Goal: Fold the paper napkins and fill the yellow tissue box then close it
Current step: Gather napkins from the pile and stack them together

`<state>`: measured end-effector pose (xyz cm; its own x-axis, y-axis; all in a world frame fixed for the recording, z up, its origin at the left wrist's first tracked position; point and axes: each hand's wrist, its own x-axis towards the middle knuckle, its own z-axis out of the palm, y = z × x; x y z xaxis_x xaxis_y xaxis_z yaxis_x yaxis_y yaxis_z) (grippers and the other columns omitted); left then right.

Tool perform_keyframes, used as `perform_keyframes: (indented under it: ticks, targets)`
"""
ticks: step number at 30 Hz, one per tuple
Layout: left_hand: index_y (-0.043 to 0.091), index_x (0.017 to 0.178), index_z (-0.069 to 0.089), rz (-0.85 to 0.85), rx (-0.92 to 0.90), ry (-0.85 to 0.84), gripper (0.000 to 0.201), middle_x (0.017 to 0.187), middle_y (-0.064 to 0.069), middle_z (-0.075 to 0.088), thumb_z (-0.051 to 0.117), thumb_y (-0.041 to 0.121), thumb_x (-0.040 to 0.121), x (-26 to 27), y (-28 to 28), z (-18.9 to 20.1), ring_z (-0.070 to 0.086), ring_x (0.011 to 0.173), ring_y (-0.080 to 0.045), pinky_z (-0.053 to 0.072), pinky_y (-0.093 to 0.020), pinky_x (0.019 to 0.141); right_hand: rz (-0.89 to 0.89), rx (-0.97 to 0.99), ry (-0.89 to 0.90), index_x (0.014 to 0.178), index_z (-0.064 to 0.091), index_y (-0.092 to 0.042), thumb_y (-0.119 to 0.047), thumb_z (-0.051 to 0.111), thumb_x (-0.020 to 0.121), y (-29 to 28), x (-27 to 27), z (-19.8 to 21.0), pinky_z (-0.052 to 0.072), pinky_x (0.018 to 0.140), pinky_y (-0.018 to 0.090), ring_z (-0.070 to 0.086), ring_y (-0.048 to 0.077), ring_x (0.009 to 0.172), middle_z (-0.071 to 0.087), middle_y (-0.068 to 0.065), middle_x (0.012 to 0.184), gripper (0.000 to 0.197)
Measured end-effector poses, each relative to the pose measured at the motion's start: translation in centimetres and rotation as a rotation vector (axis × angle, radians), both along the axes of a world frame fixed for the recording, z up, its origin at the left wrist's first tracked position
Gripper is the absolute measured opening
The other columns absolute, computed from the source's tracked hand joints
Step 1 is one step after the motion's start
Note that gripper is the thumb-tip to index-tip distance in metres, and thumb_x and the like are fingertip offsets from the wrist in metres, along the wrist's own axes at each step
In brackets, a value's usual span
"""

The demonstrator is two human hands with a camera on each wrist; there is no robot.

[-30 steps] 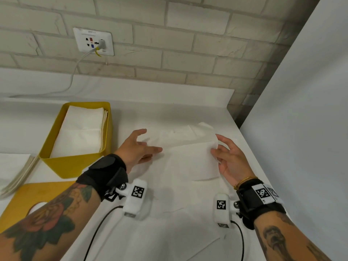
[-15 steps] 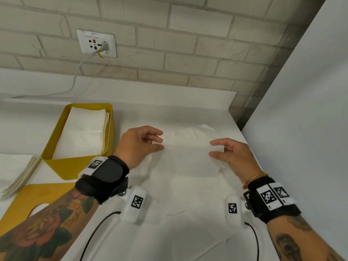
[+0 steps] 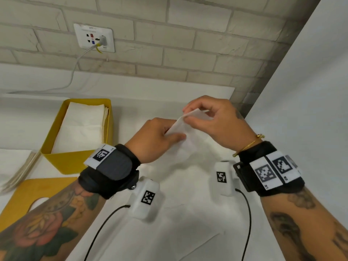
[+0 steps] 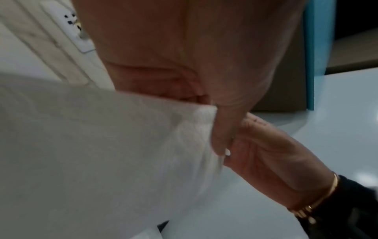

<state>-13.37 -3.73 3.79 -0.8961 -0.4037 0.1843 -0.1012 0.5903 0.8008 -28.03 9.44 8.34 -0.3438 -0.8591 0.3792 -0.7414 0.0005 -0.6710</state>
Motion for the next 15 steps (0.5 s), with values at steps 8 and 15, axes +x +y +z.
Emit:
perform_keyframes:
  ticks: [8,15]
  targets:
    - [0.010,0.091,0.076,0.391,0.704,0.117,0.013,0.091,-0.007,0.079,0.068,0.020,0.095,5.3,-2.2,-4.2,0.074,0.082,-0.023,0.059,-0.035,0.076,-0.046,0.462,-0.035,0.105,0.068,-0.032,-0.019,0.080,0.084,3.5,-2.1,-7.2,0.051,0.089,0.027,0.062,0.000,0.102,0.066,-0.015,0.111,0.027]
    - [0.009,0.099,0.076,0.491,0.804,0.149,0.016,0.101,-0.010,0.079,0.070,0.023,0.093,6.8,-2.2,-5.0,0.074,0.097,-0.032,0.056,-0.047,0.095,0.097,0.871,0.203,0.147,0.043,-0.039,-0.034,0.075,0.085,3.8,-0.8,-10.7,0.029,0.119,0.031,0.028,0.006,0.142,0.030,-0.018,0.156,0.070]
